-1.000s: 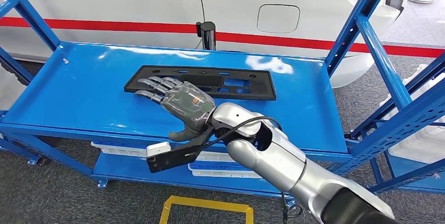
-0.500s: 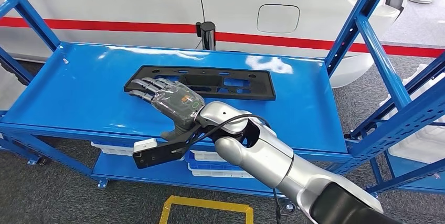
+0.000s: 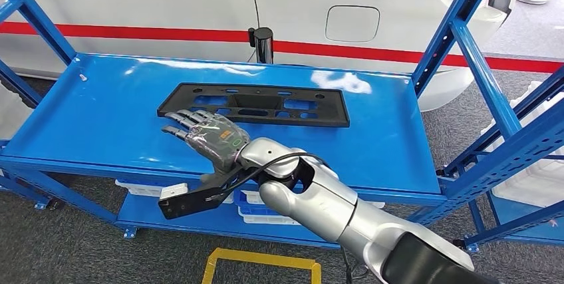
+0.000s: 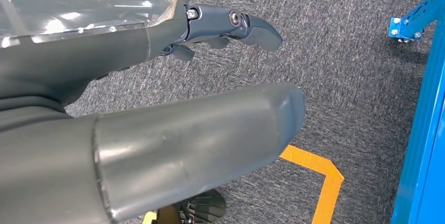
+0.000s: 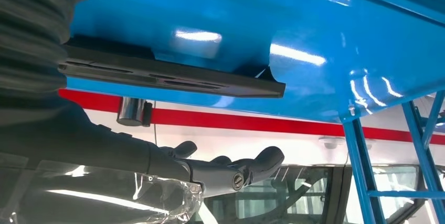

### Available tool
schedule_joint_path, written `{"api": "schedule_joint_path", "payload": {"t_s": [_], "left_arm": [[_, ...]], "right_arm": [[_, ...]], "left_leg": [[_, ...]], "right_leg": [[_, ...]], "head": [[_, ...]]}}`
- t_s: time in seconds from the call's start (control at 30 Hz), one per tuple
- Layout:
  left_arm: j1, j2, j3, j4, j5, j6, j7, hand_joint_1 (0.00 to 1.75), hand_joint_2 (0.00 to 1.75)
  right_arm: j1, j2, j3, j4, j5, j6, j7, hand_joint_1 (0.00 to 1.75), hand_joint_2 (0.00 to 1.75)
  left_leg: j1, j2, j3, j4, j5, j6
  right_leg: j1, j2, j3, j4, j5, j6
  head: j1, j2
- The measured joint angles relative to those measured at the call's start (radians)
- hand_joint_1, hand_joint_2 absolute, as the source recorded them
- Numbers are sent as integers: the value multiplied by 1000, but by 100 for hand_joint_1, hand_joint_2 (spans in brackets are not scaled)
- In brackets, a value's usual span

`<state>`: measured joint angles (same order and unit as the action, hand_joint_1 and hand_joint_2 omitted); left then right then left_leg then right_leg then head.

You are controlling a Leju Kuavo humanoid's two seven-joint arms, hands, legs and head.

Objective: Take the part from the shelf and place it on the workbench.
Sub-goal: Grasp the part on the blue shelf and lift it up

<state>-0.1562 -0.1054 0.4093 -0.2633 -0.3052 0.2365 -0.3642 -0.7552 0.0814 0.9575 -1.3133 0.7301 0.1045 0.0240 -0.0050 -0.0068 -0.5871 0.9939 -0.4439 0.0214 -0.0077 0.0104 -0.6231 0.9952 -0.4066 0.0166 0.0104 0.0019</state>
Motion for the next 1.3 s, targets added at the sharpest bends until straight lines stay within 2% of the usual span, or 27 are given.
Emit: {"api": "schedule_joint_path", "payload": {"t_s": [0.2,0.47,0.67,0.83,1.07,1.3], "left_arm": [[0,-1,-1,0,-3,-2,1,0,0],[-4,-8,-18,0,-17,-6,16,0,0],[-21,-14,-42,0,-33,-19,41,0,0],[-33,-19,-57,0,-29,-19,49,0,0],[-37,-21,-71,0,-21,-18,54,0,0],[-38,-22,-75,0,-19,-18,54,0,0]], "right_arm": [[0,6,2,20,20,-16,15,0,175],[0,27,-21,117,94,-110,66,0,175],[1,53,-93,220,194,-216,121,0,175],[3,88,-188,329,262,-296,118,0,175],[8,131,-291,436,315,-343,125,0,175],[9,147,-326,485,322,-352,128,0,175]], "left_leg": [[0,0,0,0,0,0],[0,0,0,0,0,0],[0,0,0,0,0,0],[0,0,0,0,0,0],[0,0,0,0,0,0],[0,1,0,0,0,0]], "right_leg": [[0,0,0,0,0,0],[0,0,0,0,0,0],[0,0,0,0,0,0],[0,0,0,0,0,0],[0,0,0,0,0,0],[0,0,0,0,0,0]], "head": [[0,0],[0,0],[0,0],[0,0],[0,0],[0,0]]}}
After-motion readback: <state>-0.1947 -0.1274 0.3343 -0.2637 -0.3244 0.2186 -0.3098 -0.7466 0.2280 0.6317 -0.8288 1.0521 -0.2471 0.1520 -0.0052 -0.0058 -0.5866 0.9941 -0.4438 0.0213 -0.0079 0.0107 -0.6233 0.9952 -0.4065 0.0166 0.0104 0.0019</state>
